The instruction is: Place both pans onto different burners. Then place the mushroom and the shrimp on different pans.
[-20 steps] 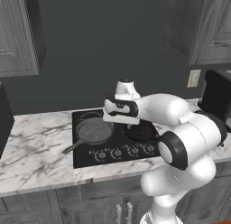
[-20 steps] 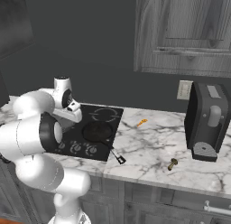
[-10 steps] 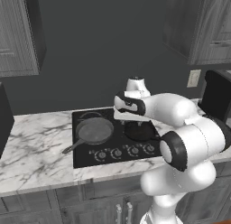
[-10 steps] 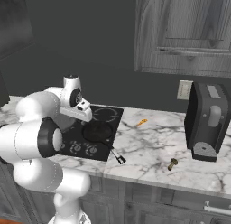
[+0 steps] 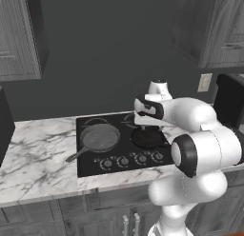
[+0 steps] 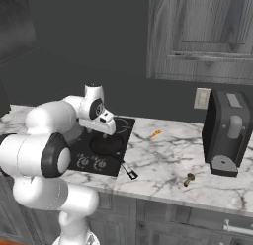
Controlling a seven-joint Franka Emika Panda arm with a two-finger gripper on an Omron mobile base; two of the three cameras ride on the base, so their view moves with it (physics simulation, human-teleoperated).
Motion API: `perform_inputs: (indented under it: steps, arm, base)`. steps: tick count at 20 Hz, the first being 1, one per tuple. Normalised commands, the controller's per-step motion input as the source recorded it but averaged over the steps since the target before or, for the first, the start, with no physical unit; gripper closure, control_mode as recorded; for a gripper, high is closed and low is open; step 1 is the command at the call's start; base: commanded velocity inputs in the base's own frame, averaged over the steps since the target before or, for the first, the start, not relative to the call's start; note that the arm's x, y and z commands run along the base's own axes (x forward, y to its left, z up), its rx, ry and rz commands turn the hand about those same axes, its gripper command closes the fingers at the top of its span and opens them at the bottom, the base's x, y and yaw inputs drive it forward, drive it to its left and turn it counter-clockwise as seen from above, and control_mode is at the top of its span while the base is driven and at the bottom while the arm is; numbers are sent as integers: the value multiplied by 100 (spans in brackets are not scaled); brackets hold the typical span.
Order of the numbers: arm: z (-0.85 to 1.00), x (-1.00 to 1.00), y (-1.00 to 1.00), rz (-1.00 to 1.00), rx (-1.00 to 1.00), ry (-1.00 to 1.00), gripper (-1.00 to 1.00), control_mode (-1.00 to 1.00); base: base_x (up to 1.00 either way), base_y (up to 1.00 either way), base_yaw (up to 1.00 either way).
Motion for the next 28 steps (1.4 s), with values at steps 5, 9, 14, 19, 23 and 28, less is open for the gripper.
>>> perform_inputs:
  steps: [5,9,14,19,23,28]
  arm:
    - [0,6,-52,4,0,0,-100,-100]
    - [0,1,-51,5,0,0,-100,-100]
    - [0,3,-47,5,0,0,-100,-100]
    - [0,8,-48,5,0,0,-100,-100]
    - [0,14,-47,4,0,0,-100,-100]
    - [0,18,-46,4,0,0,-100,-100]
  base:
    - [0,0,0]
    - [0,0,0]
    - [0,0,0]
    - [0,0,0]
    - [0,0,0]
    - [0,0,0]
